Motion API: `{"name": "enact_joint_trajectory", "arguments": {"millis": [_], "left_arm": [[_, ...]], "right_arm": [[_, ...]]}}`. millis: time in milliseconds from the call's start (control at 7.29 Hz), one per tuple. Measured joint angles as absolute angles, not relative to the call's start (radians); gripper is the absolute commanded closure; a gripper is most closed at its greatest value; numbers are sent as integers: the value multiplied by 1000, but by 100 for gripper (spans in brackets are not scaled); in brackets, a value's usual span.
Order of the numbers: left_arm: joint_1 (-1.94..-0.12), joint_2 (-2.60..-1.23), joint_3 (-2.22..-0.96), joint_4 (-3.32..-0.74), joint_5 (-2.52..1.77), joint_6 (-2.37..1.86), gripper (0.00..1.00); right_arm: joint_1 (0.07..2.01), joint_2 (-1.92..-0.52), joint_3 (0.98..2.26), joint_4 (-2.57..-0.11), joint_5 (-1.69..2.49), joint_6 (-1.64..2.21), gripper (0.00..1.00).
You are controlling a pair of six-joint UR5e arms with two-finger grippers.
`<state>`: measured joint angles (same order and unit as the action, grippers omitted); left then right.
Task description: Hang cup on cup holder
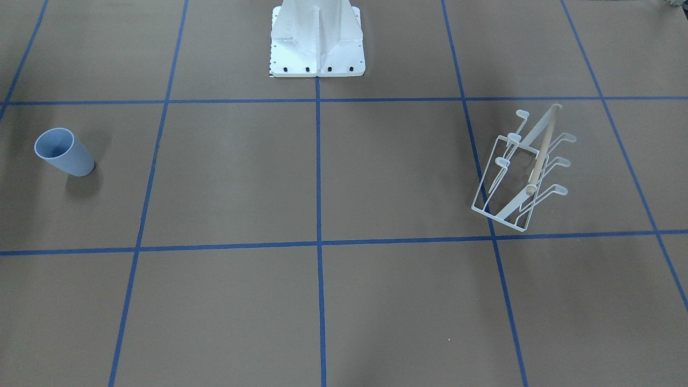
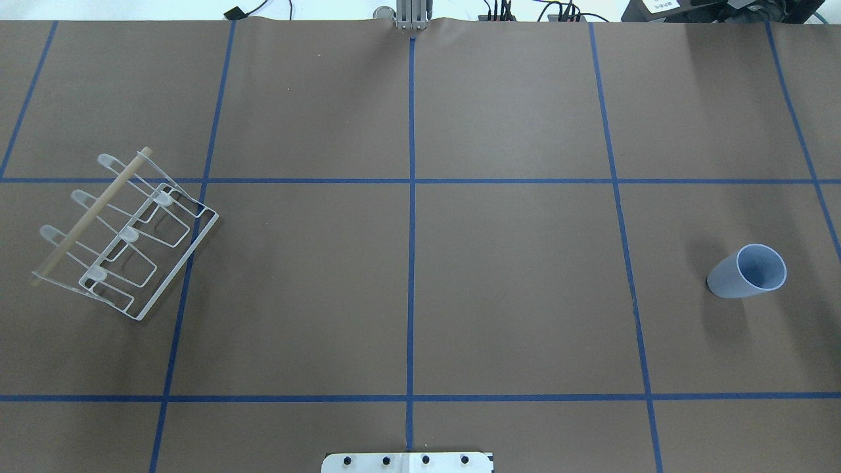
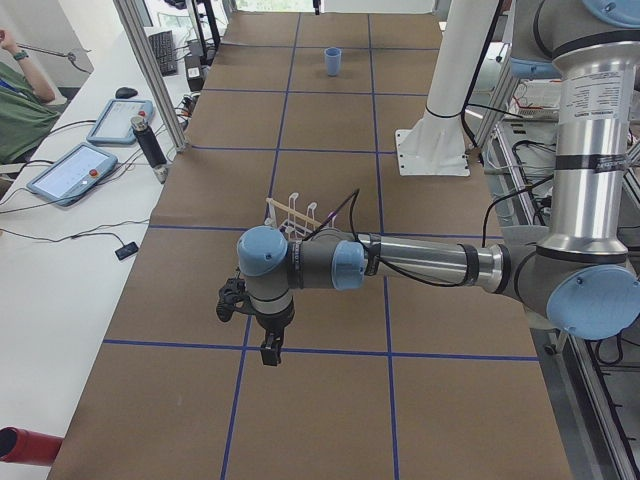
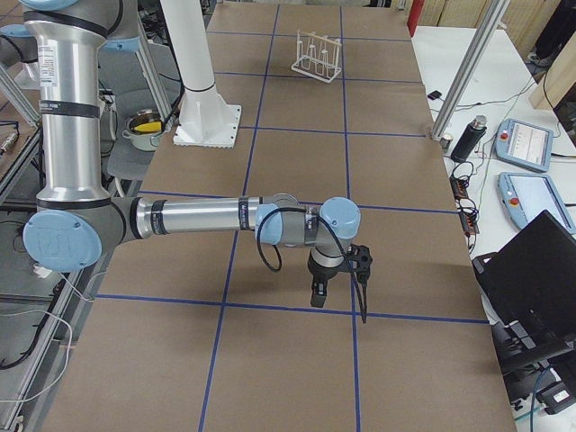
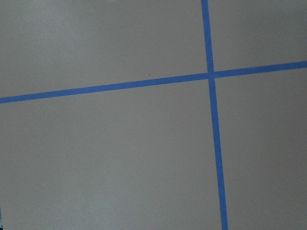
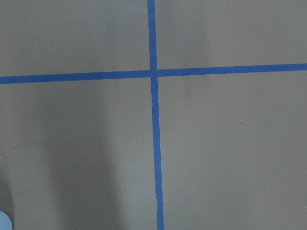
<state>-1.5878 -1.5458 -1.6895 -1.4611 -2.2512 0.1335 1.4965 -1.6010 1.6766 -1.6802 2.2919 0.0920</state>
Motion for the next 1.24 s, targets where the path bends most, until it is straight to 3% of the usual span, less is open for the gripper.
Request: {"name": "enact_joint_trajectory", "arguments": {"millis": [1235], "left_arm": [[-1587,-1546,-1707,-1443,-2255,135,2]], "right_arm": [[1497,-1599,1704,-1671,2287,90,0]]}}
